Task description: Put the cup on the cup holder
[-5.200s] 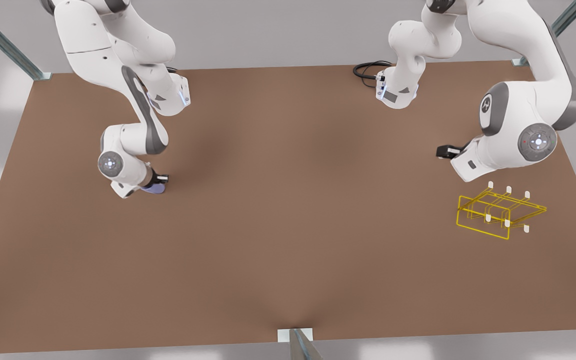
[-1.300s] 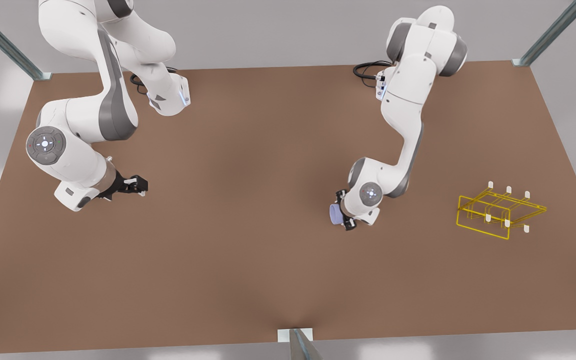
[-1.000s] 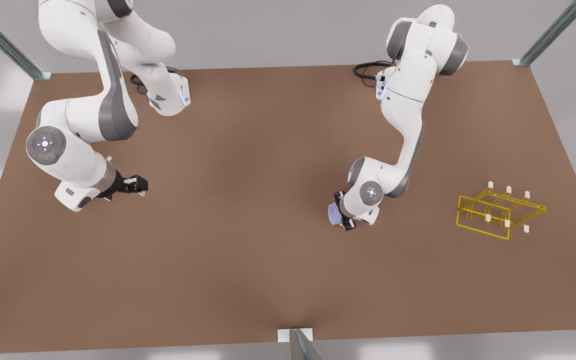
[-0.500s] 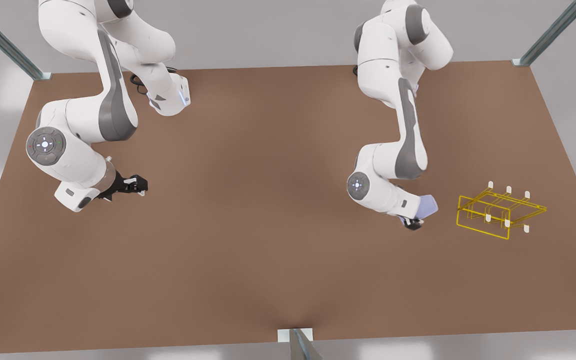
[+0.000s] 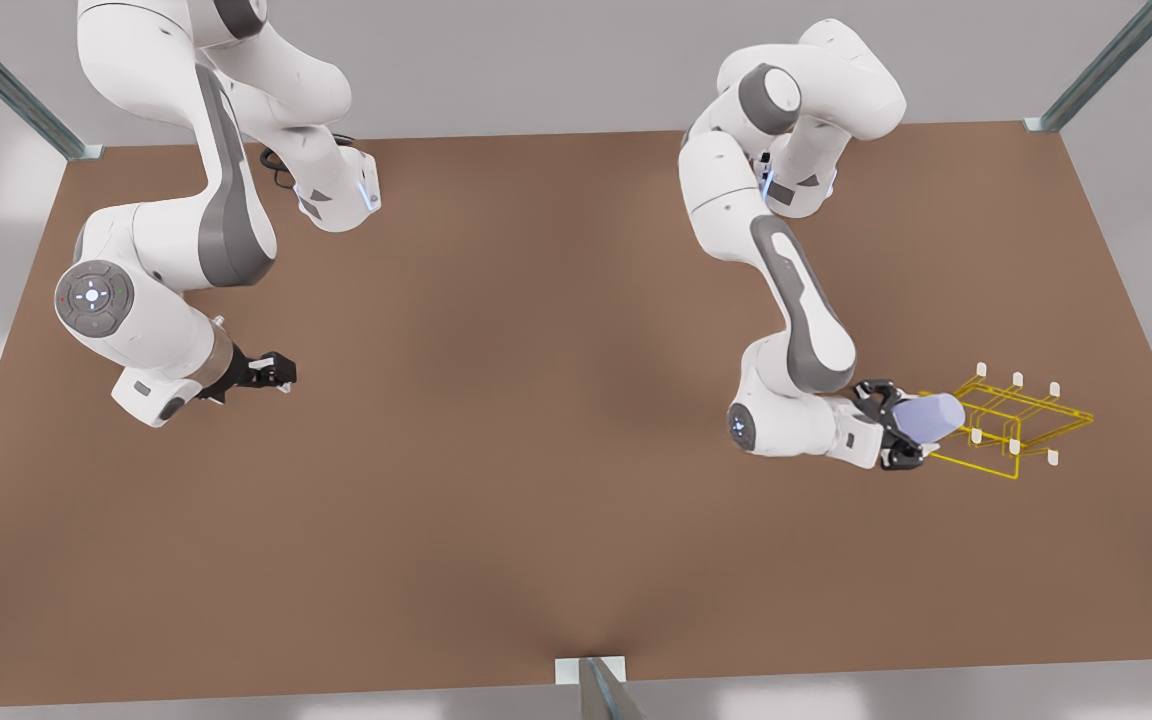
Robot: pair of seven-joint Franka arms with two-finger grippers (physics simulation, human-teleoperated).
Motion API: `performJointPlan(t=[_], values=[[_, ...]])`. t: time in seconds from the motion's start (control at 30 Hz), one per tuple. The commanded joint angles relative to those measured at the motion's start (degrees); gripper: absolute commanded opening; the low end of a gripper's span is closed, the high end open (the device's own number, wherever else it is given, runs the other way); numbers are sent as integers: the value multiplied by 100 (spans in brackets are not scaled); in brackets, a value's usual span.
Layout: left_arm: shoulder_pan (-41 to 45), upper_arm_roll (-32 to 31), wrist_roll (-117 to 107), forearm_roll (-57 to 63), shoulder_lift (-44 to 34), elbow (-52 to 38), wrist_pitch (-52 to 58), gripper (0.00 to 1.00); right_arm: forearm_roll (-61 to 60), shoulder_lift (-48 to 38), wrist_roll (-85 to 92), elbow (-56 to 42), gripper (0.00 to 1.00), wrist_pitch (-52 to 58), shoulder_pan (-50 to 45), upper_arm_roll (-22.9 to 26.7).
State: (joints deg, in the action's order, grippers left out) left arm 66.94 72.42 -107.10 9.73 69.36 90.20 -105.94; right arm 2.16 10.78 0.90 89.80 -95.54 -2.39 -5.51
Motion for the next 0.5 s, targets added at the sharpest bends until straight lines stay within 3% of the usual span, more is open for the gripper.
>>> performJointPlan(t=[0.0,0.3,0.47], values=[[-172,-35,1209,371,25,-3,-278,75,-5,-6,51,2,100,9,2,5],[-1087,-211,1112,820,253,217,-1105,75,-5,21,60,-24,100,18,2,14],[-1113,-272,638,828,350,243,-1210,76,-5,21,60,-33,100,18,2,14]])
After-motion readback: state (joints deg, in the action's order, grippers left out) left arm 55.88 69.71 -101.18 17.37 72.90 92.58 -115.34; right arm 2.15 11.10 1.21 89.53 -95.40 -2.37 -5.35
